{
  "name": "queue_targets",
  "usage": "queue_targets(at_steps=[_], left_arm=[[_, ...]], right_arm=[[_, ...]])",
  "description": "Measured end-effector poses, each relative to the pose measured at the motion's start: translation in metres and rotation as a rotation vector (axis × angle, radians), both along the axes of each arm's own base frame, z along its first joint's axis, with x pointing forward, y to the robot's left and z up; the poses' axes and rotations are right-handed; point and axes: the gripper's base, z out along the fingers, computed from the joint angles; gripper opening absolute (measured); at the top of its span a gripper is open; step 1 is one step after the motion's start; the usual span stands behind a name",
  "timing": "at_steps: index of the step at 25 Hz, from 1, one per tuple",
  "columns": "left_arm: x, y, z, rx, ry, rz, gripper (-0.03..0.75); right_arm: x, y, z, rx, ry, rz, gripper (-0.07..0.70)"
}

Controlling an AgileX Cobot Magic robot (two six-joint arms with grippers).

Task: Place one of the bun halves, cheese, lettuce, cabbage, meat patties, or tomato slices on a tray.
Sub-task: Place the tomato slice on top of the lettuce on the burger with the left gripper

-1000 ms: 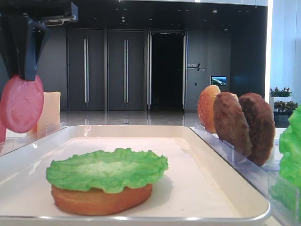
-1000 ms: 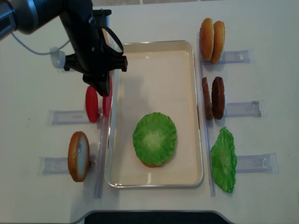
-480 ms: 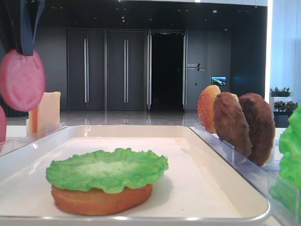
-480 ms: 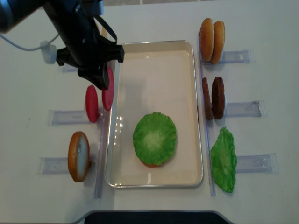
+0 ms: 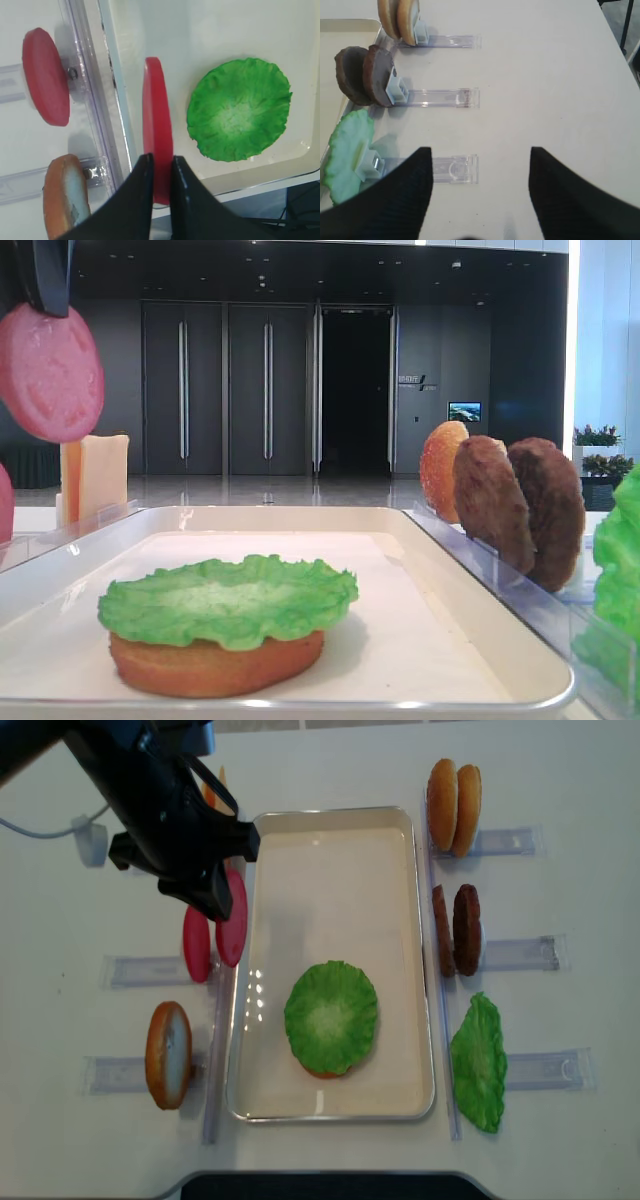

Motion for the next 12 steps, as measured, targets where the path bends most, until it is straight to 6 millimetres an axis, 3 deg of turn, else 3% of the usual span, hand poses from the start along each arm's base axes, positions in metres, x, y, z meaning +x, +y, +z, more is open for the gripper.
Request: queue_targets(at_steps=[12], left_arm=[[-0.015, -0.01, 0.021, -0.176, -0.02, -0.095, 0.06]], right_arm=[[0.0, 0.0, 0.0, 0.0, 0.0, 0.0, 0.432]])
